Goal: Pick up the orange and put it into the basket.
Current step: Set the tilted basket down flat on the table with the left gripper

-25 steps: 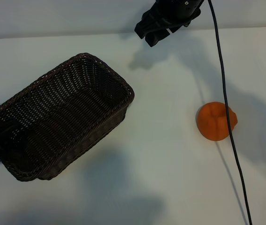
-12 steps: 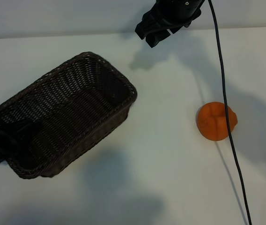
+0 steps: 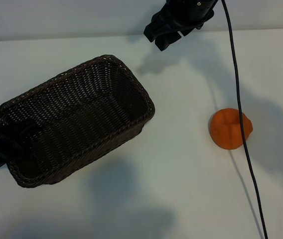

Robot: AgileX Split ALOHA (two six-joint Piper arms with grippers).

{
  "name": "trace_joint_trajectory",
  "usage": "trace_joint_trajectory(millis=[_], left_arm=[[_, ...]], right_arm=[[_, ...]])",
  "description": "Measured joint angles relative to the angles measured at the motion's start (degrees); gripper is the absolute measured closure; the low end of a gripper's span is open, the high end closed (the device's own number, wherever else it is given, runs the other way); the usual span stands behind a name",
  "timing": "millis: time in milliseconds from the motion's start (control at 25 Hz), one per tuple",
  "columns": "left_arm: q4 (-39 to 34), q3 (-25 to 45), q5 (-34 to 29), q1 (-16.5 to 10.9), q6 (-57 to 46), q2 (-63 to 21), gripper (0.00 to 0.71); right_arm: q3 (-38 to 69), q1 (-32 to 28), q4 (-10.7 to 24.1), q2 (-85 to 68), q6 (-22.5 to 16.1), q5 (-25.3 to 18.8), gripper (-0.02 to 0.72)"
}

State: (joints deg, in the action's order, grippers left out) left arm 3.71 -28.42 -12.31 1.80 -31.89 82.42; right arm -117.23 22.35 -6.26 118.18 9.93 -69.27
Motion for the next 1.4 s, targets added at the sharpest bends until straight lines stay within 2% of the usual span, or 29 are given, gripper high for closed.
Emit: trace_joint_trajectory(millis=[120,440,560,1000,1400], left_arm=[[4.08,0.00,-0.23,0.00,5.45,0.00,0.550],[27.50,-2.25,-5.82,0.00,37.39,0.16,0.556],[31.78,-4.83,-8.51,0.00,44.01,0.75,0.557],[32.16,-11.90,-12.73,0.00,48.46,5.67,0.558],[32.10,-25.91,-16.94,0.00,51.24,16.43,0.558]], right_arm=[[0.00,0.00,0.00,0.00,0.00,0.22,0.143],[0.00,0.00,0.00,0.00,0.00,0.27,0.143],[0.00,0.00,-0.31,0.00,0.00,0.27,0.143],[0.00,0.00,-0.95,0.00,0.00,0.27,0.143],[0.00,0.00,-0.99,0.00,0.00,0.27,0.143]])
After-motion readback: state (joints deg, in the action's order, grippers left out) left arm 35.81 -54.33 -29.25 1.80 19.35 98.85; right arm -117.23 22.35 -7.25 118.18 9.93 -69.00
